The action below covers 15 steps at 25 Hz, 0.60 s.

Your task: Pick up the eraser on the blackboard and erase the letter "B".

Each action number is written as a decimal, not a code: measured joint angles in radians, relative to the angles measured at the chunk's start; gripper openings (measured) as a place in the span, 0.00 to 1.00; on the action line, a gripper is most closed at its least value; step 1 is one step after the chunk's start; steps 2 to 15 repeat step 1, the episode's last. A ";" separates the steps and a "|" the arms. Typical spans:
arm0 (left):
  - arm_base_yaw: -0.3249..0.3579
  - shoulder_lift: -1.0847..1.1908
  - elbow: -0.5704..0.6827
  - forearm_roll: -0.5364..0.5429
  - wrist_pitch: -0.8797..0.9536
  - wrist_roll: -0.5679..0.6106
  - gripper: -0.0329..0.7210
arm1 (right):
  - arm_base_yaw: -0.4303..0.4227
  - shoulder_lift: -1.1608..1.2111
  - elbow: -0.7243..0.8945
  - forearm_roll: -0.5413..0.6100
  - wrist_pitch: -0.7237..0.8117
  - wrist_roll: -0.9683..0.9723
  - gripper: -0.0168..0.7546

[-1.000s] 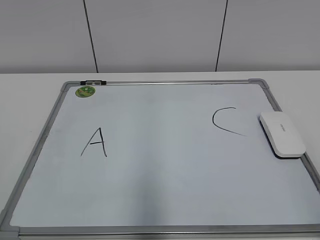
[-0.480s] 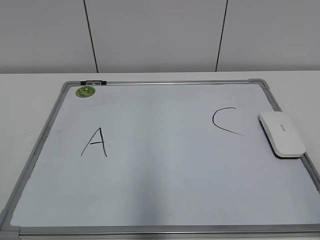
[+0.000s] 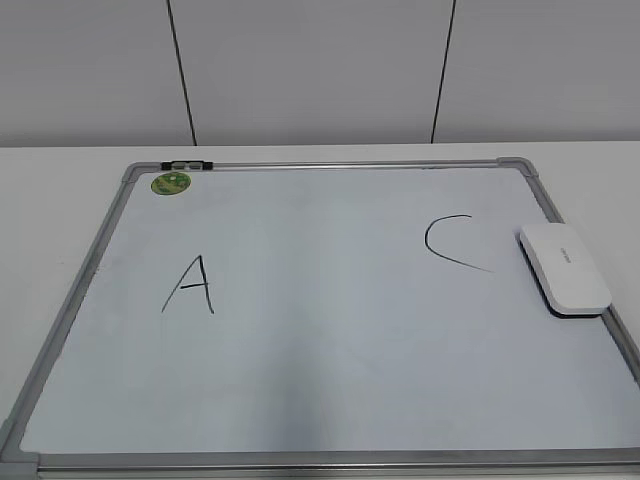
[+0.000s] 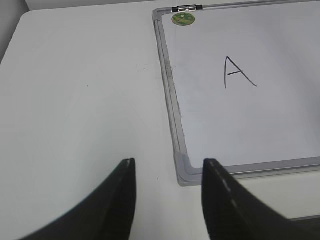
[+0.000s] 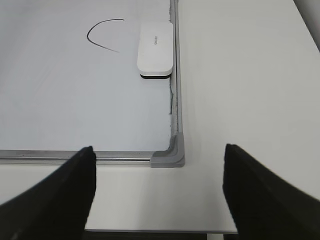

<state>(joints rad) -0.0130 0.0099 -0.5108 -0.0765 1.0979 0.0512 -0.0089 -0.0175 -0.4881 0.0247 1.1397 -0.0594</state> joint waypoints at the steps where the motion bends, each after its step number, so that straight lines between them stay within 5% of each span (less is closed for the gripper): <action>1: 0.000 0.000 0.000 0.000 0.000 0.000 0.46 | 0.000 0.000 0.000 0.000 0.000 0.000 0.78; 15: 0.000 0.000 0.000 0.000 0.000 0.000 0.46 | 0.000 0.000 0.000 0.000 0.000 0.000 0.78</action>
